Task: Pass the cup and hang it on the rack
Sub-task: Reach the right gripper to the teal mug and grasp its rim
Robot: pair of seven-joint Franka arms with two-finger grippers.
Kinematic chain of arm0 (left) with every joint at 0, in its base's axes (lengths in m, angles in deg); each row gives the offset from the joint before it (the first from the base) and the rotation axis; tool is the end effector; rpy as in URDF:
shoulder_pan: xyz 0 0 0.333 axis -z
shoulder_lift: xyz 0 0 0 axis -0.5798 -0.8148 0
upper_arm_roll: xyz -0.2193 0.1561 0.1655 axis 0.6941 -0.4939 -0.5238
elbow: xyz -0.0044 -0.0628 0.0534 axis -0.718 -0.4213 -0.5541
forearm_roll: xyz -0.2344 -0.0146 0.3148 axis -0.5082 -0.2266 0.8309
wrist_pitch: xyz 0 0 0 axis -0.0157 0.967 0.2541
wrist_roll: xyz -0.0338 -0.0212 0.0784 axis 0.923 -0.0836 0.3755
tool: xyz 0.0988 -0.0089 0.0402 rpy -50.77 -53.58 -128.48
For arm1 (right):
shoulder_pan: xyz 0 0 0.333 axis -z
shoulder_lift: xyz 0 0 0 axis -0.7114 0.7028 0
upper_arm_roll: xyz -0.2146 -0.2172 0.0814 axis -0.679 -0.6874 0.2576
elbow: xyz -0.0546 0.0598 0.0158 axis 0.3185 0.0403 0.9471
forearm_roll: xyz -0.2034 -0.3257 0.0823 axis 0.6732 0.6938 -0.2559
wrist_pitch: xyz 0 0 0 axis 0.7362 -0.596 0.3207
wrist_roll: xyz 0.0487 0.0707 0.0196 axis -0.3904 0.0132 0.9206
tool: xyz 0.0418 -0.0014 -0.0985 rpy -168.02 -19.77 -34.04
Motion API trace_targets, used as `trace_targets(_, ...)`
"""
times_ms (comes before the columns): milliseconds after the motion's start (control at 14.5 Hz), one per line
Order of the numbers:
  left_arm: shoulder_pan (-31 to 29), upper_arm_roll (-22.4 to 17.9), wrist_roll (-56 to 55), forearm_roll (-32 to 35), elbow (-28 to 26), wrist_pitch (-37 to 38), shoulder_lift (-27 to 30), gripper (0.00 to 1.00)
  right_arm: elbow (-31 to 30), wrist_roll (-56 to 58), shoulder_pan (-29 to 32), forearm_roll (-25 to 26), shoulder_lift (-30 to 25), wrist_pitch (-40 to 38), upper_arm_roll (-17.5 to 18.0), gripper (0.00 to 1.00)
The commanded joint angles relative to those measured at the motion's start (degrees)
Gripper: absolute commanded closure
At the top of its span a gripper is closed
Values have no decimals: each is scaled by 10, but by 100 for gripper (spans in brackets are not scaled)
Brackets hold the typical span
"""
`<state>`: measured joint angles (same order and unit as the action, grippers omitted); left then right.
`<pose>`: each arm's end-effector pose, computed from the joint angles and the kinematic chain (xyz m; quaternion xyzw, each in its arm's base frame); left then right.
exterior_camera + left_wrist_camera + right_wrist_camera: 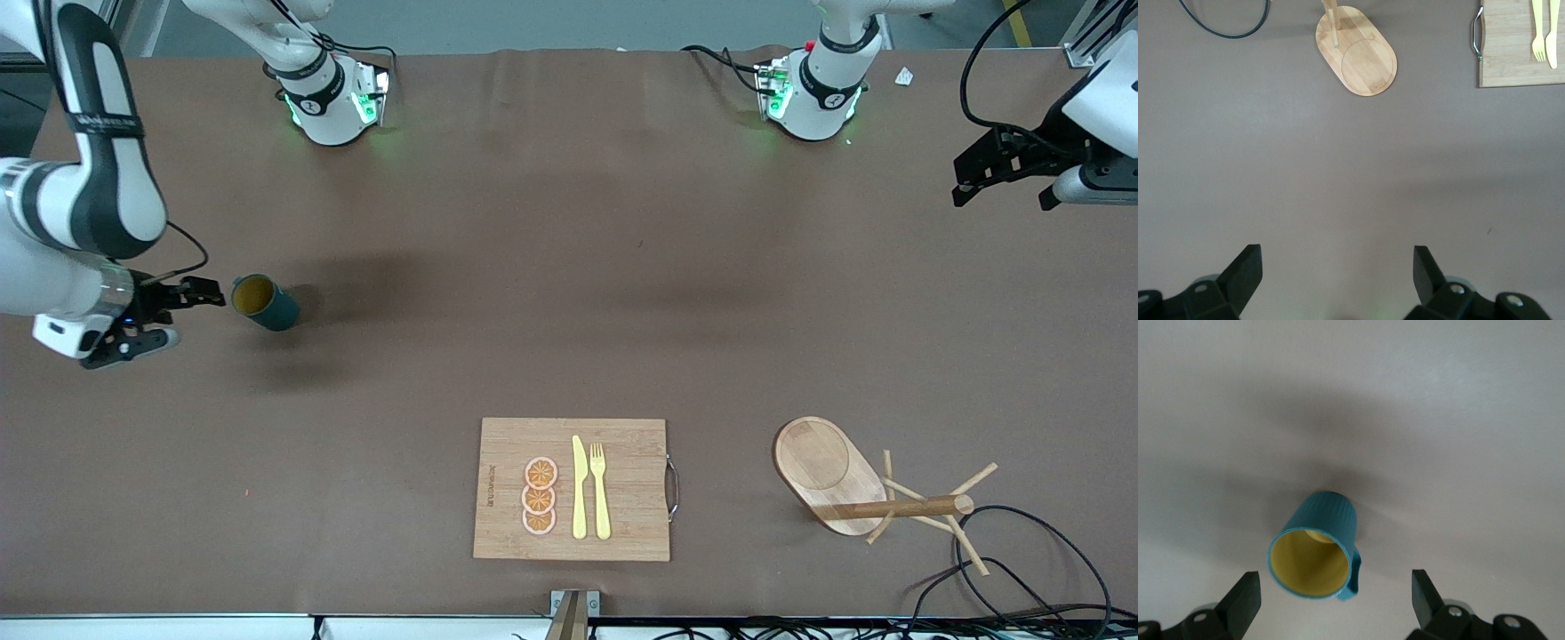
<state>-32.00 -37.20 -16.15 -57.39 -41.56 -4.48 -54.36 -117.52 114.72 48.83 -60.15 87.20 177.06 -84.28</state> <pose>0.5223 -0.0634 0.6652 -0.9991 0.0391 -0.0138 0.0022 0.5522 -0.0872 0.3229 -0.9792 -0.1702 0.1054 0.0344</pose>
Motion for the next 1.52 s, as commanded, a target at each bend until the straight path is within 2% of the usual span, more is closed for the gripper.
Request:
trace_targets(0,-2,0,6,-3,19,12,-7,0,-88,54,11,-8,-27,79,5,0)
trace_targets(414,-2,0,6,-3,20,12,-12,0,-160,102,34,-9,-22,185,5,3)
trace_targets(483,-2,0,6,-4,20,12,-12,0,-169,102,34,-9,-21,197,5,7)
trace_targets(552,-2,0,6,-4,20,12,-12,0,-175,103,33,-9,-21,206,5,19)
trace_targets(690,-1,0,6,-4,24,12,-18,0,-178,105,32,-9,-21,208,6,59)
trace_targets(759,-1,0,6,-4,31,12,-20,0,-178,105,32,-9,-21,208,6,76)
trace_targets(897,-1,0,6,-3,32,12,-23,0,-178,104,33,-9,-21,208,6,97)
trace_targets(1310,-2,0,8,-3,32,12,-25,0,-169,92,10,-10,-43,175,9,100)
trace_targets(1448,-2,0,8,-2,32,12,-25,0,-159,34,-17,-12,-58,146,10,100)
